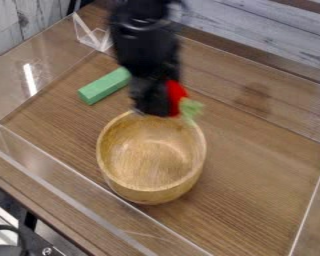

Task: Move the red object to the left side of the table

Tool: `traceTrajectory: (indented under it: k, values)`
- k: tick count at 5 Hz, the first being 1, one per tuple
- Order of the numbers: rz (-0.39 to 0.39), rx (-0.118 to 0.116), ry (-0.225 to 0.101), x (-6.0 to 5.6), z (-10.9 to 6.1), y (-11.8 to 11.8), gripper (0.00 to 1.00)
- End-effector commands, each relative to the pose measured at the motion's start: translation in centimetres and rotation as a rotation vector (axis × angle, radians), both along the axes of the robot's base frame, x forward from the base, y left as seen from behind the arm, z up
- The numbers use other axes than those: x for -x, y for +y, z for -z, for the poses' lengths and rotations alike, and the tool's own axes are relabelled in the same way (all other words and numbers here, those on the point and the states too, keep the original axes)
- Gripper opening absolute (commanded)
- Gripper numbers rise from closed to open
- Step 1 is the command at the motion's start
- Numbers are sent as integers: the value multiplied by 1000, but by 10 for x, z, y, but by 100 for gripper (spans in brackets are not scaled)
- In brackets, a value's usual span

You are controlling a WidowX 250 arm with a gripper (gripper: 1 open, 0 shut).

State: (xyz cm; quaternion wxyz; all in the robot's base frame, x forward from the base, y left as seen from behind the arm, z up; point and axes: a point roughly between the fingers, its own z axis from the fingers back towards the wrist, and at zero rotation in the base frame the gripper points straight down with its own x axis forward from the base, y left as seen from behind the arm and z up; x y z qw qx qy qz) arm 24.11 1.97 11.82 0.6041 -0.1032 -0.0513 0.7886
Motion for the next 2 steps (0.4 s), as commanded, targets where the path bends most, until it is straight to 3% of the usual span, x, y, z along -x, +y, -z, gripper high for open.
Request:
traceTrajectory:
  k: [1,2]
  values:
    - [-32,-4,-51,1,-5,31,0]
    - [-51,-7,-53,1,-9,66,0]
